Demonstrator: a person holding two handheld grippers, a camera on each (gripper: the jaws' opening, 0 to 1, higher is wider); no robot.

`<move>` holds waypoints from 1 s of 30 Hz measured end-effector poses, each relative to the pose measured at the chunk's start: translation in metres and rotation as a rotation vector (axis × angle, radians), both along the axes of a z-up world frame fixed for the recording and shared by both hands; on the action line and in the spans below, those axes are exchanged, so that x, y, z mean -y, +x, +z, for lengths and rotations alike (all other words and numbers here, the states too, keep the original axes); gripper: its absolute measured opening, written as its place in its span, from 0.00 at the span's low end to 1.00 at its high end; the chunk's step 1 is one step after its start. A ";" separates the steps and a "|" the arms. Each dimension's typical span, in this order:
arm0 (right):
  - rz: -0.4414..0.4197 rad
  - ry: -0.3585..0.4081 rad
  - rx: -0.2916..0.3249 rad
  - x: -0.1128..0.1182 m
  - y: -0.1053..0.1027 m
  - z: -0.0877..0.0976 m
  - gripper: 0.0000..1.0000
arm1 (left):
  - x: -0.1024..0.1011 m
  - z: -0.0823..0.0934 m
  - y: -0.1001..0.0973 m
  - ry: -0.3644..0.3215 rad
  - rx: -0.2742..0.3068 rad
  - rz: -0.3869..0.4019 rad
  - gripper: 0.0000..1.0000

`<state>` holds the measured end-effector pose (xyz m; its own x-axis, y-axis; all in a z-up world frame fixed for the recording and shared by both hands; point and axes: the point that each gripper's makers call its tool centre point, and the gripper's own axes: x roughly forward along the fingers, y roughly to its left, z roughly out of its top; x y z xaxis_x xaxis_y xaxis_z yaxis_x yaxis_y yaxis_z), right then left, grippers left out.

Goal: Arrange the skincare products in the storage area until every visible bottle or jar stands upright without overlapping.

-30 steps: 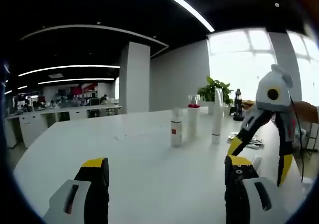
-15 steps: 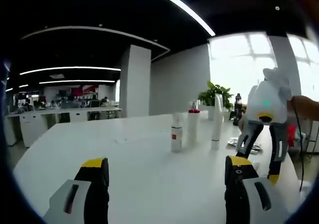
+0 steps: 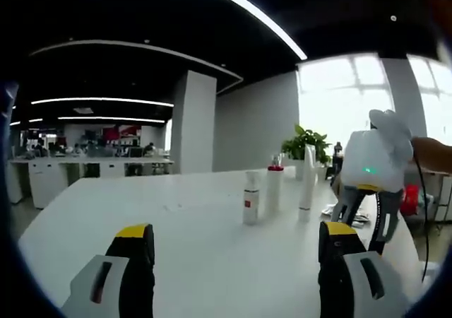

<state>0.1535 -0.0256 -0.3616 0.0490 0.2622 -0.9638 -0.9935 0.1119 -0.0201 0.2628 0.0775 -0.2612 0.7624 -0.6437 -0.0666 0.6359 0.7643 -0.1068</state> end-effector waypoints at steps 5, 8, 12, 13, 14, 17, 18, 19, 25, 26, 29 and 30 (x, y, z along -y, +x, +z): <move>0.007 -0.016 -0.003 0.000 -0.002 0.000 0.32 | -0.001 0.006 0.002 -0.012 0.027 0.002 0.99; 0.017 -0.024 -0.007 0.000 0.008 0.002 0.32 | 0.000 0.006 -0.001 -0.015 0.028 0.003 0.99; 0.020 -0.025 -0.008 -0.001 0.008 0.003 0.29 | 0.004 0.006 -0.007 -0.009 0.036 0.002 0.99; 0.023 -0.022 -0.006 -0.001 0.010 0.004 0.25 | 0.004 0.006 -0.007 -0.008 0.037 0.002 0.99; 0.023 -0.020 -0.008 -0.002 0.010 0.004 0.22 | 0.004 0.006 -0.008 -0.008 0.038 0.002 0.99; 0.008 -0.005 -0.010 -0.002 0.006 0.004 0.19 | 0.004 0.008 -0.008 -0.013 0.044 0.002 0.99; 0.011 -0.002 -0.009 -0.003 0.008 0.005 0.19 | 0.003 0.008 -0.007 -0.012 0.045 0.003 0.99; 0.007 -0.002 -0.009 -0.003 0.010 0.005 0.19 | 0.003 0.008 -0.007 -0.013 0.045 0.003 0.99; 0.019 0.004 -0.001 -0.006 0.009 0.005 0.18 | 0.002 0.010 -0.004 -0.011 0.051 0.004 0.99; 0.023 0.010 0.002 -0.007 0.007 0.005 0.18 | 0.002 0.010 -0.004 -0.010 0.052 0.006 0.99; 0.038 0.054 0.023 -0.015 0.003 0.012 0.18 | 0.000 0.011 -0.003 -0.017 0.052 0.008 0.99; 0.040 0.069 0.028 -0.018 0.002 0.015 0.18 | -0.001 0.012 -0.003 -0.019 0.051 0.010 0.99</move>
<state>0.1555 -0.0079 -0.3463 0.0636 0.3306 -0.9416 -0.9964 0.0745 -0.0411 0.2595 0.0782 -0.2496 0.7707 -0.6371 -0.0147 0.6336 0.7685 -0.0891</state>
